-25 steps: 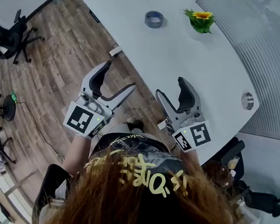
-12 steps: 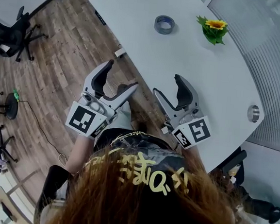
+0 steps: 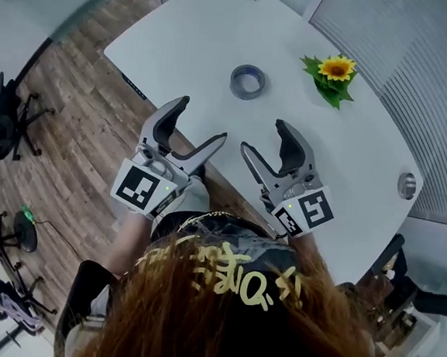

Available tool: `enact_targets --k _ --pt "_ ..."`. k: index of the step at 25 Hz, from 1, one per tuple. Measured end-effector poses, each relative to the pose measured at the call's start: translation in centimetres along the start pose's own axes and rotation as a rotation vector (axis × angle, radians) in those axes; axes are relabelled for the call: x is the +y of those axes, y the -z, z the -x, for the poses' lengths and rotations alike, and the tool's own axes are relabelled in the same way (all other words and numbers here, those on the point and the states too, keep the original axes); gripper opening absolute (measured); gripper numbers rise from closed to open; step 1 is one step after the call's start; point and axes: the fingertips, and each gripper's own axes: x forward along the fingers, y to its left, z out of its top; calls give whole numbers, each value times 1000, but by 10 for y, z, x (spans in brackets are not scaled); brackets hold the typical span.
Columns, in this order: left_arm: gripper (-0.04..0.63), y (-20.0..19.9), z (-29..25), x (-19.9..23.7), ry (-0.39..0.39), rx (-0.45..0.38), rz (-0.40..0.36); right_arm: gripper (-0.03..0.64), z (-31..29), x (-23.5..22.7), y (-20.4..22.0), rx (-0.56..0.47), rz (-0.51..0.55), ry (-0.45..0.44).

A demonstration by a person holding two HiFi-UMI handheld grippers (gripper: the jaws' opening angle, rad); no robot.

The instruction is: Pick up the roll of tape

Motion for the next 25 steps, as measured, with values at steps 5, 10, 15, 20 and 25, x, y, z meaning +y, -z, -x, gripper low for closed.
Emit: enact_targets --k 5,10,15,20,25 --pt "370 -8 -32 43 103 9 -6 314 -37 -27 -4 4 0 102" --pt "370 -9 -53 82 183 17 8 314 -69 -43 -7 -3 2 185" --pt "370 -8 -72 101 288 23 -4 314 -88 -55 -9 -12 15 265" --pt "370 -2 -91 104 361 38 1 314 -86 -66 -13 -24 28 337" --pt "370 3 -103 92 412 37 -10 314 -76 -73 -10 -6 39 324"
